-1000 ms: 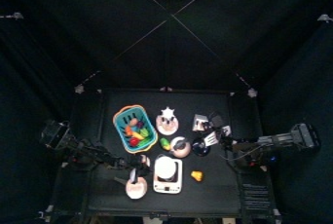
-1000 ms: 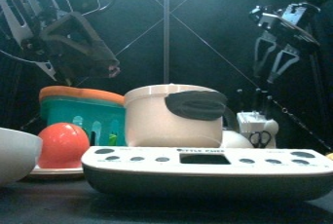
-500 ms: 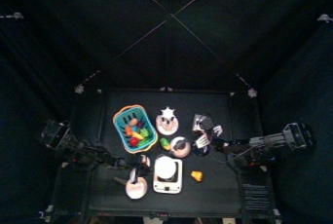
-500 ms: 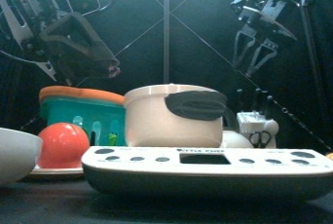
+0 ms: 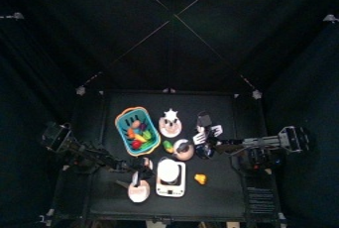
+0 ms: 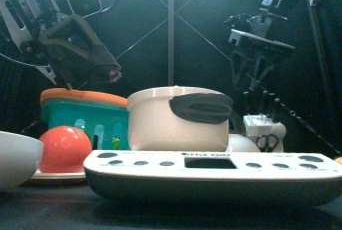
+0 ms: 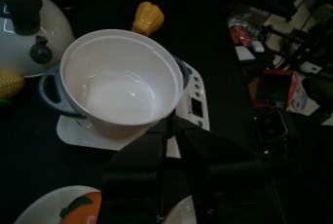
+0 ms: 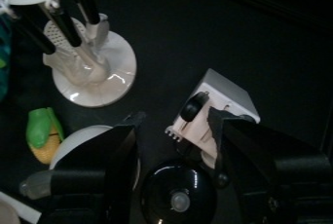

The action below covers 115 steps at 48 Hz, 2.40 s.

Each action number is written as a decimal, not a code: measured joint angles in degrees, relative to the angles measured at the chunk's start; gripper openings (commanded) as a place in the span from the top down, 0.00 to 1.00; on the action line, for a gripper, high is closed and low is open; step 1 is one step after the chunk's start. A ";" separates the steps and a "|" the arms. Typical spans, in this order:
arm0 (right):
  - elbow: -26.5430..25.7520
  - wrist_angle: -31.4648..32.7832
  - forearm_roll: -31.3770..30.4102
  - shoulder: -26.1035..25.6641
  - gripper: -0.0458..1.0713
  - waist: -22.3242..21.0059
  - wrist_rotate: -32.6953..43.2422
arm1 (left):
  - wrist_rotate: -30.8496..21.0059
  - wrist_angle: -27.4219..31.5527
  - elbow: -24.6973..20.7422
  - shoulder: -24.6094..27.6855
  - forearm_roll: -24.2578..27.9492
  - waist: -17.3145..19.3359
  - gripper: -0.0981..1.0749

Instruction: Grab cleaver

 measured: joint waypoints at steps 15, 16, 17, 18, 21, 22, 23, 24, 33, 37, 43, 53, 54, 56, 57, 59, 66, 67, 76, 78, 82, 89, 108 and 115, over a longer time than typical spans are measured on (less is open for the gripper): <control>-0.88 0.70 0.00 3.78 0.18 -2.20 0.09 | 0.00 0.00 0.18 0.00 0.00 0.00 0.43; -0.97 0.97 0.09 4.04 0.18 -2.37 0.09 | 0.09 -0.09 0.26 -0.09 0.00 0.00 0.43; -1.05 1.14 0.09 4.22 0.18 -2.55 0.09 | 0.09 -0.09 0.26 -0.09 0.00 0.00 0.43; -1.23 1.32 0.09 4.48 0.18 -2.64 0.09 | 0.00 0.00 0.26 0.00 0.00 0.00 0.43; -1.41 1.85 0.09 5.10 0.19 -3.08 0.09 | 0.00 0.00 0.53 -0.09 0.00 0.00 0.43; -1.49 2.11 0.00 5.27 0.19 -3.16 0.09 | 0.09 -0.09 0.62 0.00 0.00 0.00 0.43; -1.58 2.29 0.00 5.45 0.20 -3.25 0.09 | 0.00 0.00 0.62 0.00 0.00 0.00 0.43; -1.58 2.37 0.00 5.62 0.20 -3.25 0.09 | 0.09 0.00 0.62 0.00 0.00 0.00 0.43; -1.93 3.60 -0.26 5.98 0.28 -3.43 0.26 | 0.09 -0.09 0.62 0.00 -0.09 0.00 0.43; -2.02 3.69 -0.62 5.98 0.32 -3.52 0.35 | 0.09 -0.09 0.70 0.00 0.00 0.00 0.43; -2.11 3.69 -0.79 6.06 0.35 -3.52 0.35 | 0.00 0.00 0.70 0.09 0.00 0.00 0.43; -2.11 4.57 -0.79 6.06 0.36 -3.60 0.26 | 0.00 -0.09 0.70 0.18 0.00 0.00 0.43; -2.11 4.75 -0.88 5.98 0.36 -3.52 0.26 | 0.09 0.00 0.70 0.18 -0.09 0.00 0.43; -2.11 5.27 -0.88 5.98 0.36 -3.52 0.26 | 0.09 -0.09 0.70 0.18 -0.09 0.00 0.43; -2.11 5.54 -0.88 5.98 0.37 -3.52 0.35 | 0.00 -0.09 0.70 0.26 -0.09 0.00 0.43; -2.20 5.98 -0.88 6.06 0.37 -3.52 0.35 | 0.09 -0.09 0.70 0.18 -0.09 0.00 0.43; -2.46 7.03 -1.58 5.98 0.42 -3.52 0.26 | 0.00 -0.09 0.70 0.18 -0.09 0.00 0.43; -2.55 7.03 -1.58 5.98 0.43 -3.43 0.35 | 0.09 -0.09 0.70 0.18 -0.09 0.00 0.43; -3.25 6.94 -1.85 6.06 0.44 -3.43 0.35 | 0.00 -0.09 0.70 0.18 -0.09 0.00 0.43; -3.43 6.86 -1.93 6.06 0.45 -3.34 0.26 | 0.00 -0.09 0.70 0.18 0.00 0.00 0.43; -3.78 6.59 -2.37 6.06 0.45 -3.34 0.35 | 0.00 0.00 0.79 0.26 -0.09 0.09 0.43; -4.22 6.59 -2.99 6.06 0.45 -3.34 0.35 | 0.00 0.00 0.79 0.26 -0.09 0.00 0.43; -3.78 5.45 -3.25 7.56 0.30 -3.25 0.00 | 0.00 0.00 0.97 0.26 -0.09 0.09 0.43; -3.69 5.27 -2.46 7.82 0.14 -2.99 0.26 | 0.00 0.00 0.97 0.26 0.00 0.09 0.43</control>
